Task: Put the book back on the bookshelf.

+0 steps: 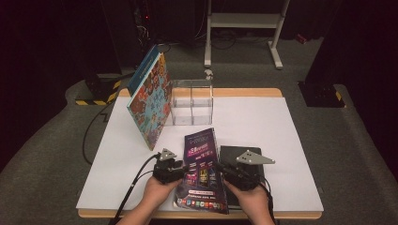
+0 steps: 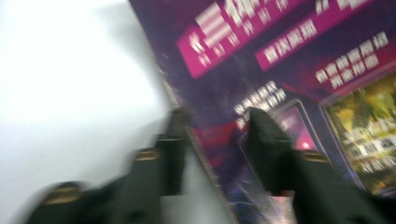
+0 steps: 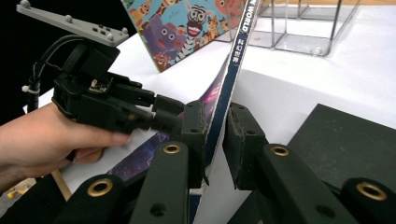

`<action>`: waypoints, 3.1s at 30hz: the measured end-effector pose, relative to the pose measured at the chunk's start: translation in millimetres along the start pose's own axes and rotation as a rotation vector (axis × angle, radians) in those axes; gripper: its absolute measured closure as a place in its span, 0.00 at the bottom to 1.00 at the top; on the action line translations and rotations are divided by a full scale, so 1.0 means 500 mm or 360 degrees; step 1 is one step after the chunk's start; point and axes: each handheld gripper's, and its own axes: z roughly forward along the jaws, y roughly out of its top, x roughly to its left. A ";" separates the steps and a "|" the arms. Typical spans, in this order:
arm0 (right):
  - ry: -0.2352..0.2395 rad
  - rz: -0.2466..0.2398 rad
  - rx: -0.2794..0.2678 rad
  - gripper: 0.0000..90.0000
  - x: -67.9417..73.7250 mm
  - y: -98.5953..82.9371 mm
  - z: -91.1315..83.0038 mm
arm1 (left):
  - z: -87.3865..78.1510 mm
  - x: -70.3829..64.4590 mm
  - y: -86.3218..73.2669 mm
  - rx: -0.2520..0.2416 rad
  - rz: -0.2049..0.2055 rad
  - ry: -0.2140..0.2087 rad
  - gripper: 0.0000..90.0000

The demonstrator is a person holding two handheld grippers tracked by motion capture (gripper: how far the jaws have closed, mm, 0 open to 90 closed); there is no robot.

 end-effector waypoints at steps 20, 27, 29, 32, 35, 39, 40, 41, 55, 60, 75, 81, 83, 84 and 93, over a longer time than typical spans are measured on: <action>0.0027 -0.0034 -0.0027 0.89 0.015 0.018 0.009 | -0.055 0.005 0.010 -0.0209 0.0104 -0.0035 1.00; 0.0027 -0.0010 -0.0045 0.90 0.012 0.015 0.006 | -0.022 0.030 0.002 -0.0124 -0.0110 -0.0196 0.57; 0.0048 -0.0005 -0.0061 0.90 0.014 0.016 0.004 | -0.013 0.042 0.001 -0.0122 -0.0253 -0.0264 0.39; 0.0078 -0.0015 -0.0086 0.91 0.017 0.016 0.001 | -0.006 0.052 0.003 -0.0115 -0.0322 -0.0230 0.29; 0.0098 -0.0047 -0.0101 0.91 0.021 0.014 -0.001 | 0.001 0.061 0.005 -0.0087 -0.0378 -0.0270 0.21; 0.0118 -0.0067 -0.0126 0.91 0.026 0.011 -0.004 | 0.007 0.072 0.005 -0.0056 -0.0434 -0.0357 0.18; 0.0120 -0.0072 -0.0129 0.91 0.026 0.011 -0.004 | 0.008 0.074 0.005 -0.0050 -0.0439 -0.0386 0.19; 0.0123 -0.0071 -0.0131 0.91 0.026 0.011 -0.004 | 0.008 0.075 0.004 -0.0046 -0.0443 -0.0439 0.23; 0.0151 -0.0014 -0.0175 0.90 0.015 0.015 -0.005 | -0.047 0.068 0.011 -0.0172 -0.0365 -0.0314 0.82; 0.0152 0.0020 -0.0194 0.90 0.011 0.017 -0.002 | -0.069 0.062 0.017 -0.0238 -0.0322 -0.0288 0.90; 0.0063 0.0062 -0.0292 0.92 0.005 0.041 0.011 | -0.151 0.046 0.063 -0.0509 -0.0117 -0.0122 0.95; 0.0021 0.0040 -0.0321 0.93 0.008 0.054 0.028 | -0.172 0.048 0.082 -0.0584 -0.0057 -0.0068 0.95; 0.0012 0.0030 -0.0326 0.93 0.010 0.060 0.033 | -0.179 0.049 0.089 -0.0605 -0.0049 -0.0073 0.95; 0.0006 0.0026 -0.0331 0.93 0.011 0.063 0.036 | -0.181 0.049 0.091 -0.0614 -0.0042 -0.0063 0.95; -0.0002 -0.0015 -0.0387 0.93 0.003 0.085 0.055 | -0.193 0.050 0.107 -0.0696 0.0021 -0.0015 0.95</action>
